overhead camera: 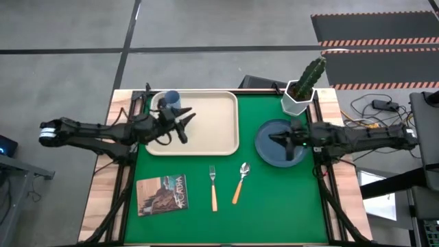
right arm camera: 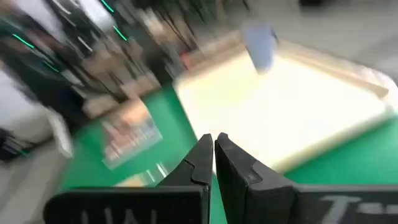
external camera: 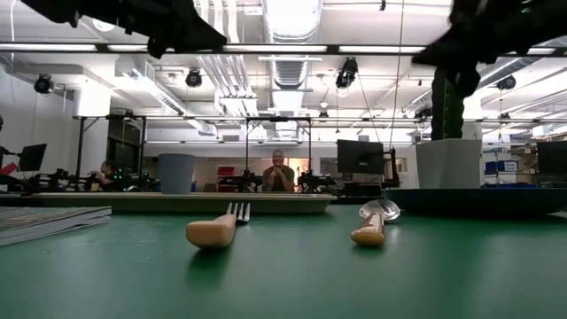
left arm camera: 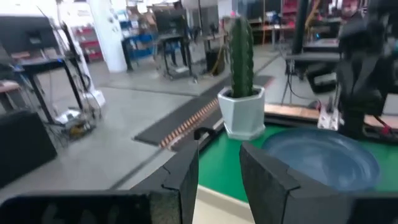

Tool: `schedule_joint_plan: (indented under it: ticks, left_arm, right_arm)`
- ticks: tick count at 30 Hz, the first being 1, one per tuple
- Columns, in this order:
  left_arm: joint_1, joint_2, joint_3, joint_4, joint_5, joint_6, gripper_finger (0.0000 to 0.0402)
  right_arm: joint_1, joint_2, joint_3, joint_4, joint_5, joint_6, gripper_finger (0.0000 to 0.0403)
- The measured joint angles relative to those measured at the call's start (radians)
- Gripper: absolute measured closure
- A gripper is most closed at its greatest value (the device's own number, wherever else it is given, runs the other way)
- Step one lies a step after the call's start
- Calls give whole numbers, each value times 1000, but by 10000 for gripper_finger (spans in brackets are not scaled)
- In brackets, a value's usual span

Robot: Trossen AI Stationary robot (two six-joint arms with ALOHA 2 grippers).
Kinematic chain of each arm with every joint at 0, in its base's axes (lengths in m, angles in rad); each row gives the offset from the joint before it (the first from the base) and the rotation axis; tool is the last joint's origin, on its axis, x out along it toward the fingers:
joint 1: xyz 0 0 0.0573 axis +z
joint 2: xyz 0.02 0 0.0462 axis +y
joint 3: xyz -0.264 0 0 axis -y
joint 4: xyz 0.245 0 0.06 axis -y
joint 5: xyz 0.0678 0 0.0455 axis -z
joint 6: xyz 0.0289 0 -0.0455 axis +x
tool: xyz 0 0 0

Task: Pick and place plate/cup/fork/spoon on tray
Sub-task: Put the blue plate on the white tray to the right of the blue cup

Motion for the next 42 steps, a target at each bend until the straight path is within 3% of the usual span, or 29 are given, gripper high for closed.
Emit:
schedule_joint_plan:
  ticks: [7, 12, 22, 31, 35, 42]
  left_arm:
    - [-4, -60, -26, 0, -6, -6, 304]
    - [-5, -65, -28, -1, -5, -21, 304]
    - [-5, -62, -28, -1, -4, -21, 304]
    - [-5, -62, -28, -1, -1, -21, 304]
    - [-5, -63, -28, -1, -1, -21, 304]
    - [-5, -63, -27, -1, -1, -20, 304]
  right_arm:
    - [0, 247, 267, -503, 23, 175, 394]
    - [0, 460, 417, -761, 11, 274, 394]
    - [0, 823, 609, -836, -91, 254, 394]
    - [-3, 979, 740, -882, -92, 208, 389]
    - [-3, 1008, 752, -885, -92, 201, 360]
    - [-3, 1006, 712, -864, -86, 213, 276]
